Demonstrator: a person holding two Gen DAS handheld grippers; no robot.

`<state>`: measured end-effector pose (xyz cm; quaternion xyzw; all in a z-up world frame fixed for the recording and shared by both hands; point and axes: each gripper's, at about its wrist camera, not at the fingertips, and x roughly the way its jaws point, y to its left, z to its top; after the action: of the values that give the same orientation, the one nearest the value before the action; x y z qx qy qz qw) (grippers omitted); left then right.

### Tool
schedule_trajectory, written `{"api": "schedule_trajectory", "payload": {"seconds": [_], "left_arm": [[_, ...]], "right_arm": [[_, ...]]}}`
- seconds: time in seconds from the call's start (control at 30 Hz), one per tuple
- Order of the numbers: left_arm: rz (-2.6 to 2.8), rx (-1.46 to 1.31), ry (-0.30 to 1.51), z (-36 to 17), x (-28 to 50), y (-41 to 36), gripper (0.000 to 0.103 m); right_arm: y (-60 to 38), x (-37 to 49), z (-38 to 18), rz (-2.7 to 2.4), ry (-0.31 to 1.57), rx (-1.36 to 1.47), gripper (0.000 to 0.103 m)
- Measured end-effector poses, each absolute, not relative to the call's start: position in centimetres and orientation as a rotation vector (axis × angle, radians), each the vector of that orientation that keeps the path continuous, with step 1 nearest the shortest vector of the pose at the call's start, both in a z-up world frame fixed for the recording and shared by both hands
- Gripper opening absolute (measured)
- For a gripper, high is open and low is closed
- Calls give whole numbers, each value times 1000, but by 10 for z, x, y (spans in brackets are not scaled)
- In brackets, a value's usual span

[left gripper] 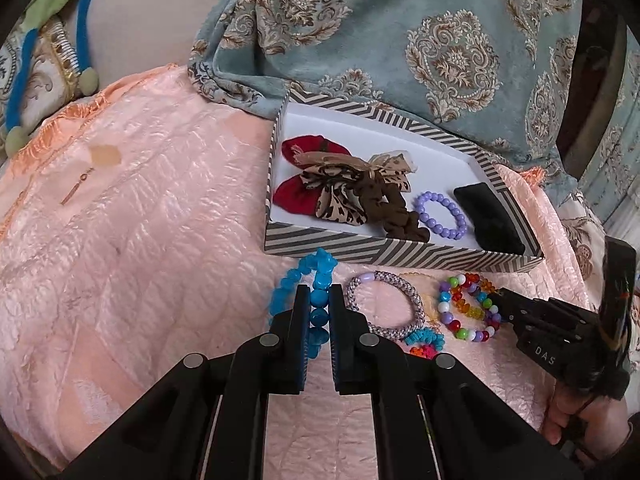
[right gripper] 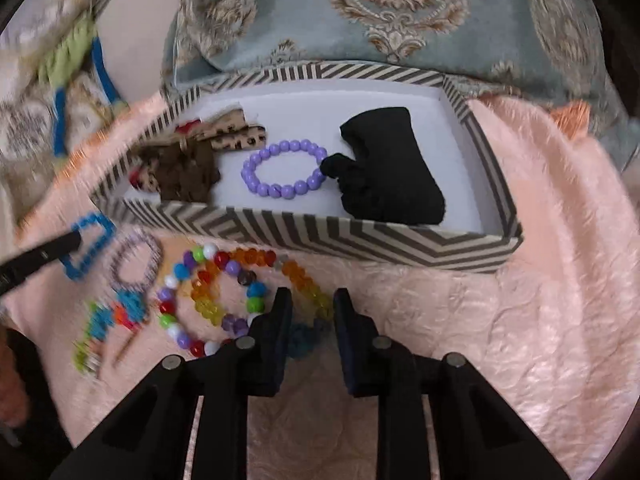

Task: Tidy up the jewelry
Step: 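Lower the right gripper onto the rainbow bead bracelet and grasp it, then hold the blue bracelet in the left gripper and rainbow bracelet in the right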

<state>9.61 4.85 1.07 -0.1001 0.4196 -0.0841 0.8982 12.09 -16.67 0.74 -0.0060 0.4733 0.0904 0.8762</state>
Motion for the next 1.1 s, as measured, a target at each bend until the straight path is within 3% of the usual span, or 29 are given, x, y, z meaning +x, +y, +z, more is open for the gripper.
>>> {"api": "schedule_trajectory", "payload": {"seconds": [0.1,0.47,0.63,0.87,1.1], "left_arm": [[-174,-203,871,10,96,48,0],[-181,-182,866,9,94,44,0],[-206,-149,856,9,91,34,0],[-193,-87,860,6,90,23,0],[-176,-74,869,3,90,23,0]], "right_arm": [[-170,111,11,202,958,-1,9],[-194,52,74,301,685,151,9],[-200,49,80,312,649,200,9],[-194,62,52,243,792,164,9],[-196,60,43,194,821,151,9]]}}
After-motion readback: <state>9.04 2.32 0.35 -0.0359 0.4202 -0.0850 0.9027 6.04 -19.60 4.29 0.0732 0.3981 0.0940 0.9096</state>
